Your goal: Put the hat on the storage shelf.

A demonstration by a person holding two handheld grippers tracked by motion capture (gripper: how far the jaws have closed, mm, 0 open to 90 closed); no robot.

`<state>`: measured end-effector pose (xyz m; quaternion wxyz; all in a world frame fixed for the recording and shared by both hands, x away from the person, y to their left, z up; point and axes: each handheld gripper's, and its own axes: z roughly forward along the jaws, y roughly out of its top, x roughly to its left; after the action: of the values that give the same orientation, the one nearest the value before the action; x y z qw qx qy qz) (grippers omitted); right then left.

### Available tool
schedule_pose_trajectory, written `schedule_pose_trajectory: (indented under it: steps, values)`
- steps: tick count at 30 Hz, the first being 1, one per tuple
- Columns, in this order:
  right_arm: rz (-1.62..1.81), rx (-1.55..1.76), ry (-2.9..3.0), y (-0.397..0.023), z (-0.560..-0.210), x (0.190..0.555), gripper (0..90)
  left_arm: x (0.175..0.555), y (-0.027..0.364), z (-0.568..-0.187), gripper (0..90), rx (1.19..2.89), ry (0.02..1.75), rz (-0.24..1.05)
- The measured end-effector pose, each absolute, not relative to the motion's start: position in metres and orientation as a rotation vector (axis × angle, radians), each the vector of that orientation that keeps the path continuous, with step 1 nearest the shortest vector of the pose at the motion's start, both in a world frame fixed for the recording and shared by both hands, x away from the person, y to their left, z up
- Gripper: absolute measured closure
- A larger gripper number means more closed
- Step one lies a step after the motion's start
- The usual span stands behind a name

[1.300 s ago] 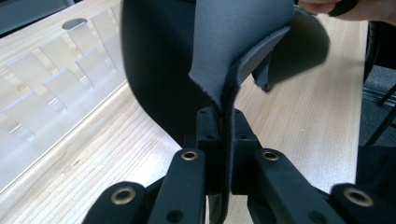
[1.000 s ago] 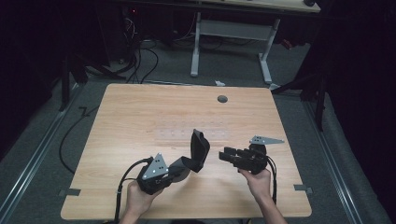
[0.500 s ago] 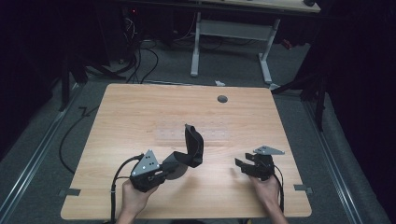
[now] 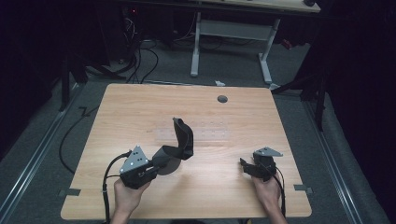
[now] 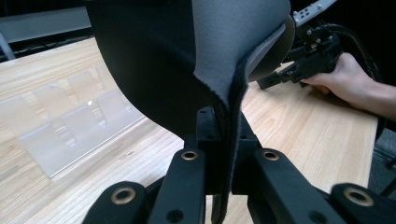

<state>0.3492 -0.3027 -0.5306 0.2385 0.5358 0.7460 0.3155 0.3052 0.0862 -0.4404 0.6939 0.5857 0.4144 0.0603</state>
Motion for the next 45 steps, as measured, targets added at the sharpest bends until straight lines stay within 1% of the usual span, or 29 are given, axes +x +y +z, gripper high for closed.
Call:
schedule_pose_trajectory:
  steps: [19, 27, 37, 45]
  values:
    - [0.861, 1.474, 2.040, -0.302, -0.531, 0.349, 35.5, 0.320, 0.112, -0.427, 86.5, 1.230, 0.963, 0.187]
    - [0.861, 1.472, 2.042, -0.302, -0.531, 0.349, 35.2, 0.332, 0.122, -0.419, 86.5, 1.196, 0.980, 0.207]
    - [0.861, 1.467, 2.045, -0.302, -0.531, 0.350, 34.4, 0.351, 0.126, -0.409, 86.5, 1.157, 0.993, 0.226]
    - [0.862, 1.468, 2.046, -0.302, -0.531, 0.349, 34.1, 0.367, 0.123, -0.408, 86.5, 1.151, 0.992, 0.277]
